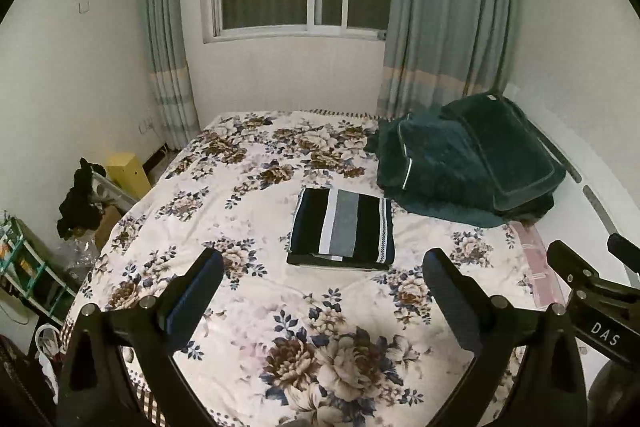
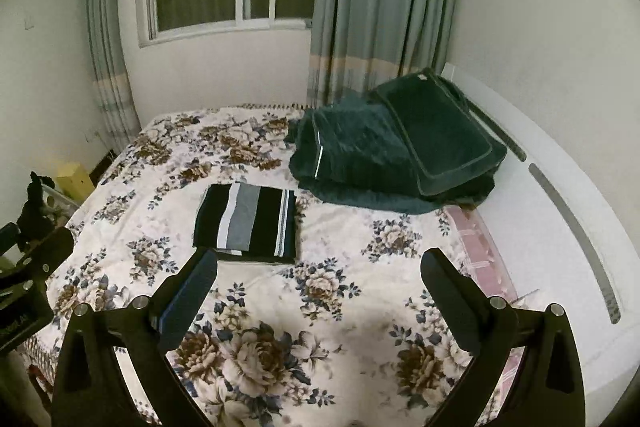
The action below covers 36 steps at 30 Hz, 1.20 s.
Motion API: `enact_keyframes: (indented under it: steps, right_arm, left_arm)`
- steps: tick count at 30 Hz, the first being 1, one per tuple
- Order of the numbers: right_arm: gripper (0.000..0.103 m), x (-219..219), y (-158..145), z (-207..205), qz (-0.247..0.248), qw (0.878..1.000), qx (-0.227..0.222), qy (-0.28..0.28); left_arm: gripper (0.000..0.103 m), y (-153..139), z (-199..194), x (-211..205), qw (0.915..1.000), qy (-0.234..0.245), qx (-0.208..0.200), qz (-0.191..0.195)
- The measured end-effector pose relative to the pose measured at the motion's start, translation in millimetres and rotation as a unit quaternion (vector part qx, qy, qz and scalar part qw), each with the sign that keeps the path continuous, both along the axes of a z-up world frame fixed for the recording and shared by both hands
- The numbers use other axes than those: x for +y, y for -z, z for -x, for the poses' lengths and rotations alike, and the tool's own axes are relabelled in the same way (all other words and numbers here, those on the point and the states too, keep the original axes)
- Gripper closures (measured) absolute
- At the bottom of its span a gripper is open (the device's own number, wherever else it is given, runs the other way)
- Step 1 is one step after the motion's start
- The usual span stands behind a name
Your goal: Fold small clothes
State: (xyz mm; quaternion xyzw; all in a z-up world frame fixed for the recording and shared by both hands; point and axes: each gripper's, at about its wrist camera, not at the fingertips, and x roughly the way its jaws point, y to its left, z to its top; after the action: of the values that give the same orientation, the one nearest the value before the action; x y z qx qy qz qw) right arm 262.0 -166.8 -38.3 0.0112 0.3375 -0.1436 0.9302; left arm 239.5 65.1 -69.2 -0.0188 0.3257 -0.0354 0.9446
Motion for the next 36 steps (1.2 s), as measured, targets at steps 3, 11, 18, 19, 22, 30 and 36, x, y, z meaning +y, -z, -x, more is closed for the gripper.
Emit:
enact_keyframes:
  steps: [3, 11, 18, 19, 22, 30, 36]
  right_arm:
    - [0.000, 2, -14, 18, 0.001, 1.000, -0.009, -0.002]
    - [0.000, 1, -37, 43, -0.002, 1.000, -0.015, -0.015]
    - [0.000, -1, -48, 43, -0.010, 0.999, -0.010, -0.035]
    - [0.000, -1, -50, 44, -0.011, 0.999, -0.009, -0.037]
    - [0.000, 1, -54, 44, -0.011, 0.999, -0.007, -0.043]
    - [0.000, 3, -61, 49, -0.012, 0.999, -0.014, -0.051]
    - [0.000, 3, -60, 54, -0.015, 0.998, -0.013, -0.053]
  left_arm:
    - [0.001, -7, 14, -1, 0.9999, -0.004, -0.010, -0.006]
    - [0.001, -17, 28, -1, 0.9999, -0.007, -0.002, -0.012]
    - [0.001, -28, 41, -1, 0.9996, -0.023, -0.003, -0.019]
    - [0.001, -29, 42, -1, 0.9996, -0.022, -0.003, -0.017]
    - [0.001, -32, 45, -1, 0.9996, -0.021, -0.004, -0.017]
    - [0.001, -32, 46, 0, 0.9997, -0.021, -0.003, -0.016]
    - [0.001, -32, 46, -1, 0.9996, -0.022, -0.004, -0.016]
